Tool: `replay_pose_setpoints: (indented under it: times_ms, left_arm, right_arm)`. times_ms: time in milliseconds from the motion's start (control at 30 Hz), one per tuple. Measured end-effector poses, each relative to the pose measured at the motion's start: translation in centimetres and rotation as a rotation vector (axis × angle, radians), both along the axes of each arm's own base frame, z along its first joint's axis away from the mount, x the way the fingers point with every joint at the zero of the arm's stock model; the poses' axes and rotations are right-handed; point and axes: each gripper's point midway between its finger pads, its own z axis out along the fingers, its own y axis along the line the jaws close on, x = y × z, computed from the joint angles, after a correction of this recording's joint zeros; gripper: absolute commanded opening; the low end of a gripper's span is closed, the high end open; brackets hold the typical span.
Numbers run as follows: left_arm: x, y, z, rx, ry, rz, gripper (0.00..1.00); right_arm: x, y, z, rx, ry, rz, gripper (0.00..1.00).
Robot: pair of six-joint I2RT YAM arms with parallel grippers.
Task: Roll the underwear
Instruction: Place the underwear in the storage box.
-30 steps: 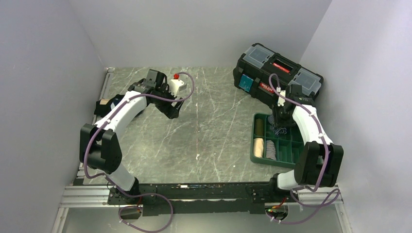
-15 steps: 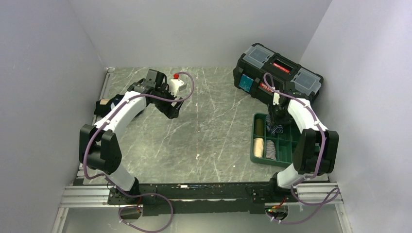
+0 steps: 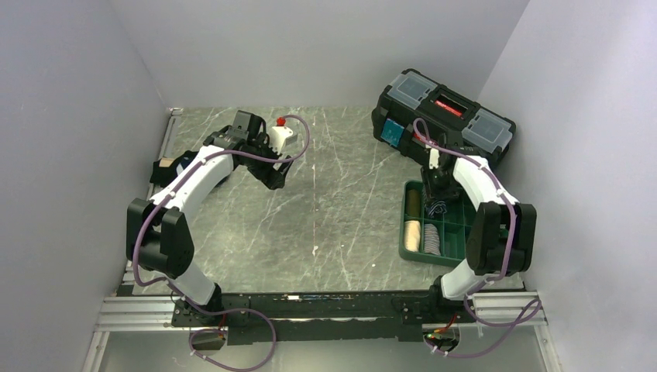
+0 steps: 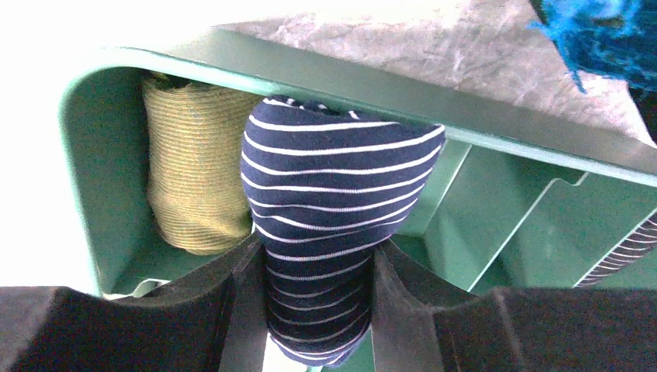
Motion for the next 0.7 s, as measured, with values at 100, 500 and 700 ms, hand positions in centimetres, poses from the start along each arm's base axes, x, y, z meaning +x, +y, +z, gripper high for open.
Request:
replay_pose_setpoints:
  times_ms: [100,500,700]
  left_arm:
    - [0.0,0.0,-0.1,0.000,0.002,0.001,0.88]
    - [0.1,0.0,-1.0,0.009,0.027,0.002,0.87]
    - [0.1,0.0,-1.0,0.009,0.027,0.002,0.87]
  right_arm:
    - [-0.1,0.4,-0.4,0.008,0.014,0.004,0.00]
    - [-0.1,0.9,-1.7,0.039,0.054,0.000,0.00]
    - [-0.1,0.8,-2.0,0.041,0.065,-0.012,0.00]
